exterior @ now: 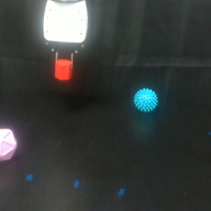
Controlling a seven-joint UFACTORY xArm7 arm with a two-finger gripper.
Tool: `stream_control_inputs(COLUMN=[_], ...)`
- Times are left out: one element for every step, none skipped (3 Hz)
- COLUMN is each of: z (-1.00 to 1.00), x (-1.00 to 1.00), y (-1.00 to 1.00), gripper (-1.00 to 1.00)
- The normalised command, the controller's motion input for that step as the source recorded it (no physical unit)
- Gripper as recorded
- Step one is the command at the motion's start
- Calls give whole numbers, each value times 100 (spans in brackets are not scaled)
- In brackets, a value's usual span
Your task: Pick up the red object from the table
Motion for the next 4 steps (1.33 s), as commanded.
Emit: stream_control_inputs(z=[35,100,85,5], x=[-8,65,-10,-10], y=[12,-1,-3,-17], gripper=[-99,-100,-100,-100])
